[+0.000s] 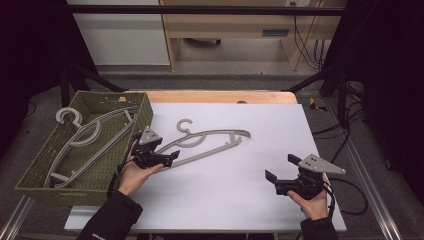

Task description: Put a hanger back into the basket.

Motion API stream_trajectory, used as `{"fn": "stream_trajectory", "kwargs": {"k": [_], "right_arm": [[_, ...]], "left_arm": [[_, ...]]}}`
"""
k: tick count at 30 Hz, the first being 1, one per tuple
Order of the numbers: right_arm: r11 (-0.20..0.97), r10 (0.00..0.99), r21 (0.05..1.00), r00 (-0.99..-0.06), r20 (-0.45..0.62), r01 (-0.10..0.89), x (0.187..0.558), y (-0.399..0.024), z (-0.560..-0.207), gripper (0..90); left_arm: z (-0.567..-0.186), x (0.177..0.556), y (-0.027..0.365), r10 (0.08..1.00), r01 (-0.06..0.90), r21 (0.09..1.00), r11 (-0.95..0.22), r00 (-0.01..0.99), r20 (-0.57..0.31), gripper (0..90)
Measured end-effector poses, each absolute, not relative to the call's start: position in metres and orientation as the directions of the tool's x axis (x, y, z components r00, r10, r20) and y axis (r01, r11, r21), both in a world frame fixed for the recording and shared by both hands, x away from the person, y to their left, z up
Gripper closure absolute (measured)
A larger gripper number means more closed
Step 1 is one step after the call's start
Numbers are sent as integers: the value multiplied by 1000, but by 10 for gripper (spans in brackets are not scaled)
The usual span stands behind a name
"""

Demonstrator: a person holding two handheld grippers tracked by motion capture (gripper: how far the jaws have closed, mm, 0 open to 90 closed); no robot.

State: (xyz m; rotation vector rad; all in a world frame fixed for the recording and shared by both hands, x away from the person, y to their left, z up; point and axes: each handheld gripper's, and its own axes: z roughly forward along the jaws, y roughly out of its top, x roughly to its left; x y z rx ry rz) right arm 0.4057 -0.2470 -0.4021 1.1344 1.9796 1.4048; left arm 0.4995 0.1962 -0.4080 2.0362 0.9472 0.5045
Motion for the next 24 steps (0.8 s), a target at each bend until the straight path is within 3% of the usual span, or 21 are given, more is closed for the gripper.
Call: {"fn": "stream_trajectory", "kwargs": {"k": [8, 24], "right_arm": [[143, 828, 921, -553, 89, 362, 406, -247, -403, 29], [151, 819, 921, -567, 86, 358, 405, -245, -404, 32]], "left_arm": [[-428, 517, 176, 780, 497, 745, -445, 623, 50, 199], [-460, 551, 188, 860, 624, 647, -439, 501, 100, 378]]}}
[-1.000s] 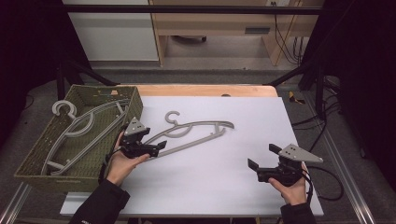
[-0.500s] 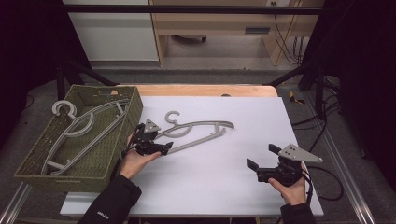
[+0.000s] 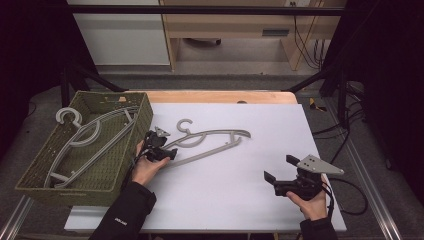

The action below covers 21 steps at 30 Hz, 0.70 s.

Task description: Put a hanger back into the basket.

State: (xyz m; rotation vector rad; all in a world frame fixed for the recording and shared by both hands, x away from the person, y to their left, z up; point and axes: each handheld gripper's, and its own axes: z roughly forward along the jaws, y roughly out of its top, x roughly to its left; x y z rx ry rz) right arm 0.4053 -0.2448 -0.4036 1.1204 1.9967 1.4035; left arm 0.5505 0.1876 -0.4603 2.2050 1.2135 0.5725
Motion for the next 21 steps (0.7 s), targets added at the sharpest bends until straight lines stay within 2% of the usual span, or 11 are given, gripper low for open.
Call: {"fn": "stream_trajectory", "kwargs": {"k": [7, 11, 14, 16, 21], "right_arm": [[151, 818, 920, -568, 88, 361, 405, -244, -404, 32], [148, 818, 922, -569, 90, 358, 405, -245, -403, 33], [149, 817, 922, -570, 89, 358, 405, -245, -403, 33], [153, 818, 921, -569, 86, 358, 405, -245, -403, 33], [152, 817, 921, -570, 87, 358, 405, -245, -403, 33]], "left_arm": [[-467, 556, 191, 876, 653, 631, -419, 473, 93, 446], [-465, 556, 191, 876, 665, 619, -417, 476, 79, 519], [-463, 555, 193, 880, 685, 601, -412, 469, 69, 658], [-462, 553, 191, 880, 694, 589, -415, 470, 67, 716], [-459, 546, 185, 857, 696, 560, -450, 514, 49, 755]]}}
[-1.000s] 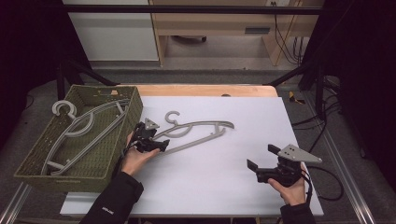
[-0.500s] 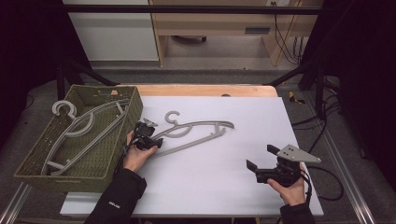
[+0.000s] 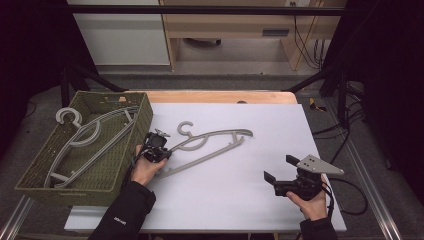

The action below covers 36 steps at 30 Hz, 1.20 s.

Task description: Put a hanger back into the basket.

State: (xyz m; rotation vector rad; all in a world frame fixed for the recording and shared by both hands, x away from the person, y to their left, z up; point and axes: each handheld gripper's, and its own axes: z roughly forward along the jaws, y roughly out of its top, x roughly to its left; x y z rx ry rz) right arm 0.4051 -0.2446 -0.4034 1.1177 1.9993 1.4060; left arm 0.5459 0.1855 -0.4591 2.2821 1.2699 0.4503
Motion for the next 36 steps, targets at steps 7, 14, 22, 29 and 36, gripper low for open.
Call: {"fn": "stream_trajectory", "kwargs": {"k": [7, 14, 22, 29, 36], "right_arm": [[148, 816, 921, -571, 91, 359, 405, -245, -403, 33], [150, 817, 922, -570, 88, 357, 405, -245, -403, 33], [153, 817, 921, -570, 87, 360, 405, -244, -404, 35], [153, 817, 920, -570, 89, 362, 405, -244, -404, 36], [158, 815, 919, -573, 86, 362, 405, -244, -404, 36]], "left_arm": [[-457, 529, 175, 816, 678, 544, -495, 577, 22, 816], [-456, 513, 171, 812, 674, 548, -496, 584, 17, 801], [-451, 498, 186, 819, 684, 550, -479, 574, -1, 727], [-457, 488, 188, 811, 689, 527, -497, 585, 1, 780], [-458, 485, 188, 842, 721, 535, -440, 538, -33, 800]]}}
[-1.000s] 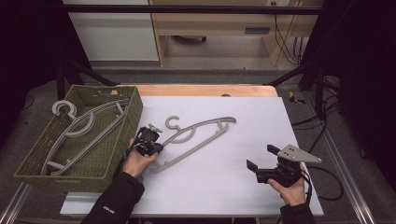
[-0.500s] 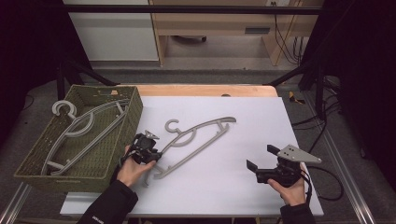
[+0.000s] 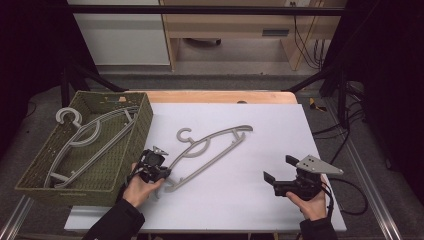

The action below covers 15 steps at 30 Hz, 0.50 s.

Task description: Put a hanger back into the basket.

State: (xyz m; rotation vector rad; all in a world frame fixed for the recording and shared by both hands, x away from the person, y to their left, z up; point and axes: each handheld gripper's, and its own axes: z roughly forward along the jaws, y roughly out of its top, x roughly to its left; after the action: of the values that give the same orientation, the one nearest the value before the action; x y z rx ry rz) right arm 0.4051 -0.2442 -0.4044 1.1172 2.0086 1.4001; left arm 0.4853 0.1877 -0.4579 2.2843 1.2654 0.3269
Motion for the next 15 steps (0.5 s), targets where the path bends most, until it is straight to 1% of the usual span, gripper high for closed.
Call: {"fn": "stream_trajectory", "kwargs": {"k": [3, 7, 12, 15], "right_arm": [[153, 817, 919, -570, 89, 362, 405, -244, -404, 37], [155, 815, 919, -572, 88, 363, 405, -244, -404, 37], [153, 816, 919, -572, 89, 362, 405, -244, -404, 39], [154, 816, 919, -572, 89, 363, 405, -244, -404, 40]], "left_arm": [[-458, 480, 186, 848, 734, 537, -417, 527, -62, 801], [-459, 470, 178, 846, 730, 546, -411, 529, -69, 795], [-459, 454, 165, 822, 720, 544, -431, 561, -92, 773], [-460, 444, 154, 806, 702, 559, -441, 584, -98, 757]]}}
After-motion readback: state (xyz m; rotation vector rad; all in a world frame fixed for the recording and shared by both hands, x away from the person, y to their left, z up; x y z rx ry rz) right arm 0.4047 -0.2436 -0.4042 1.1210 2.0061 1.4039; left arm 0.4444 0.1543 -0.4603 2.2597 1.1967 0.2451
